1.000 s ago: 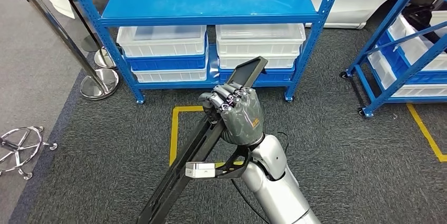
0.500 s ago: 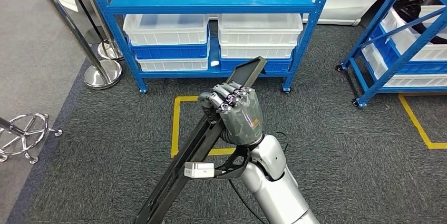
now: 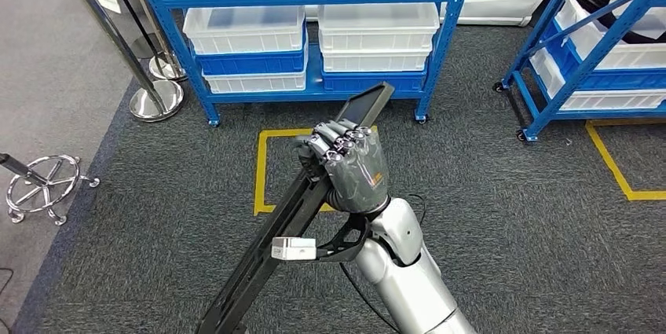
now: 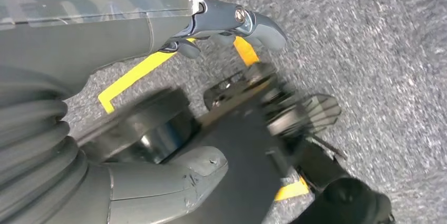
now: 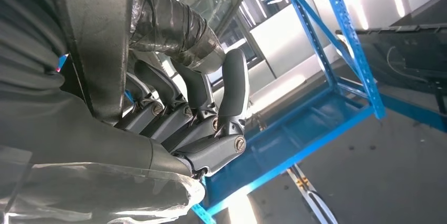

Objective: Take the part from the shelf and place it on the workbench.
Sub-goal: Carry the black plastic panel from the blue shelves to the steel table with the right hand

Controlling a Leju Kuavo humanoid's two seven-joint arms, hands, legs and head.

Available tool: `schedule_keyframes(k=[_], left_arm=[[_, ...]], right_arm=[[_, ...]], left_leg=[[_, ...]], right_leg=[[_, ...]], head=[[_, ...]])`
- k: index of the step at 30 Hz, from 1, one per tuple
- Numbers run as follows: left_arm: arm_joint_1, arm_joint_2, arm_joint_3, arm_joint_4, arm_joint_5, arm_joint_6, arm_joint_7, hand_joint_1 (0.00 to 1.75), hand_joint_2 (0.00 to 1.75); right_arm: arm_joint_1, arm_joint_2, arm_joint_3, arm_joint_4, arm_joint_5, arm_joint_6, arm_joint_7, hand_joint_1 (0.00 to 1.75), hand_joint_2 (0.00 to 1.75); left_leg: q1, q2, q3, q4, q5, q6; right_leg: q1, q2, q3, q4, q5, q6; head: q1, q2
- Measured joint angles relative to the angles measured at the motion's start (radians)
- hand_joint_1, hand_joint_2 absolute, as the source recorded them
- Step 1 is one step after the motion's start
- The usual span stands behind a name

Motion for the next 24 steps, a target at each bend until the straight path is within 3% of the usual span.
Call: schedule_keyframes(k=[1,2,4,5,6,8,9,10,11,13,15,16,17,19,20,21,24], left_arm=[[-0.003,0.001,0.000,0.000,0.000,0.000,0.000,0.00,1.75],[-0.005,0.002,0.000,0.000,0.000,0.000,0.000,0.00,1.75],[-0.006,0.002,0.000,0.000,0.000,-0.001,0.000,0.00,1.75],[-0.006,0.002,0.000,0.000,0.000,-0.001,0.000,0.00,1.75],[-0.007,0.002,0.000,0.000,0.000,-0.001,0.000,0.00,1.75],[-0.009,0.002,0.000,0.000,0.000,-0.001,0.000,0.00,1.75],[-0.009,0.002,0.000,0.000,0.000,-0.001,0.000,0.00,1.75],[-0.008,0.002,0.000,0.000,-0.001,-0.001,0.000,0.00,1.75],[-0.007,0.002,0.000,0.000,-0.001,-0.001,0.001,0.00,1.75],[-0.007,0.002,0.000,0.000,-0.001,-0.001,0.000,0.00,1.75],[-0.008,0.002,0.000,0.000,-0.001,-0.001,0.000,0.00,1.75],[-0.008,0.002,0.000,0.000,-0.001,-0.001,0.000,0.00,1.75],[-0.008,0.002,0.000,0.000,-0.001,-0.001,0.000,0.00,1.75],[-0.008,0.002,0.000,0.000,-0.001,-0.001,0.000,0.00,1.75],[-0.007,0.002,0.000,0.000,-0.001,-0.001,0.001,0.00,1.75],[-0.006,0.002,0.000,0.000,-0.001,-0.001,0.002,0.00,1.75],[-0.006,0.001,0.000,0.000,-0.002,-0.001,0.004,0.00,1.75]], right_arm=[[-0.003,0.002,0.000,0.000,0.000,0.000,0.000,1.75,1.75],[-0.005,0.004,0.000,0.001,0.001,0.000,0.001,1.75,1.75],[-0.010,0.005,0.000,0.003,0.001,0.000,0.002,1.75,1.75],[-0.012,0.005,0.000,0.004,0.001,0.000,0.002,1.75,1.75],[-0.013,0.005,0.000,0.005,0.001,0.000,0.002,1.75,1.75],[-0.014,0.005,0.000,0.007,0.001,0.000,0.004,1.75,1.75],[-0.014,0.004,0.000,0.009,0.001,0.000,0.004,1.75,1.75],[-0.014,0.004,0.000,0.011,0.001,0.000,0.005,1.75,1.75],[-0.014,0.003,0.000,0.013,0.001,0.000,0.006,1.75,1.75],[-0.015,0.003,0.000,0.015,0.001,0.000,0.006,1.75,1.75],[-0.020,0.004,0.000,0.014,0.001,0.000,0.006,1.75,1.75],[-0.023,0.005,0.000,0.014,0.002,0.000,0.006,1.75,1.75],[-0.025,0.006,0.000,0.014,0.002,0.000,0.006,1.75,1.75],[-0.027,0.006,0.000,0.016,0.003,0.000,0.007,1.75,1.75],[-0.028,0.007,0.000,0.017,0.004,0.000,0.007,1.75,1.75],[-0.029,0.008,0.000,0.019,0.005,0.000,0.008,1.75,1.75],[-0.031,0.010,0.000,0.024,0.009,0.000,0.008,1.75,1.75]], left_leg=[[-0.004,0.000,0.029,-0.046,-0.014,0.006],[-0.007,0.000,0.037,-0.070,-0.020,0.012],[-0.006,0.001,0.025,-0.083,0.001,0.027],[-0.004,0.003,0.018,-0.088,0.016,0.036],[-0.001,0.004,0.007,-0.092,0.031,0.043],[-0.001,0.006,-0.022,-0.093,0.058,0.050],[-0.001,0.006,-0.040,-0.091,0.071,0.049],[-0.001,0.007,-0.058,-0.088,0.083,0.048],[0.000,0.008,-0.076,-0.085,0.094,0.045],[0.000,0.008,-0.110,-0.074,0.113,0.039],[-0.002,0.006,-0.133,-0.063,0.128,0.028],[-0.002,0.005,-0.139,-0.060,0.136,0.022],[-0.002,0.005,-0.143,-0.060,0.145,0.014],[0.002,0.004,-0.148,-0.064,0.159,0.000],[0.004,0.003,-0.156,-0.056,0.147,-0.006],[0.006,0.002,-0.168,-0.032,0.117,-0.011],[0.008,0.000,-0.213,0.138,-0.027,-0.020]], right_leg=[[-0.001,-0.001,-0.004,0.000,0.010,0.006],[-0.001,-0.003,-0.005,-0.003,0.020,0.012],[-0.003,-0.003,-0.009,-0.010,0.032,0.026],[-0.004,-0.001,-0.016,0.000,0.014,0.031],[-0.005,0.002,-0.027,0.029,-0.024,0.037],[-0.010,0.005,-0.058,0.144,-0.129,0.046],[-0.012,0.006,-0.070,0.209,-0.164,0.051],[-0.014,0.006,-0.072,0.256,-0.175,0.055],[-0.016,0.006,-0.059,0.272,-0.165,0.057],[-0.020,0.005,0.022,0.202,-0.123,0.057],[-0.018,0.006,0.129,0.065,-0.132,0.050],[-0.015,0.007,0.161,0.016,-0.145,0.045],[-0.010,0.008,0.173,-0.011,-0.155,0.038],[-0.009,0.007,0.163,-0.022,-0.139,0.022],[-0.010,0.005,0.154,-0.025,-0.127,0.014],[-0.012,0.004,0.143,-0.028,-0.113,0.006],[-0.009,0.002,0.100,-0.029,-0.078,-0.006]], head=[[0.000,0.000],[0.000,0.000],[0.000,0.000],[0.000,0.000],[0.000,0.000],[0.001,0.000],[0.001,0.000],[0.001,0.000],[0.001,0.000],[0.001,0.000],[0.000,0.000],[0.000,0.000],[0.000,0.000],[0.001,0.000],[0.000,0.000],[0.000,0.000],[-0.001,0.000]])
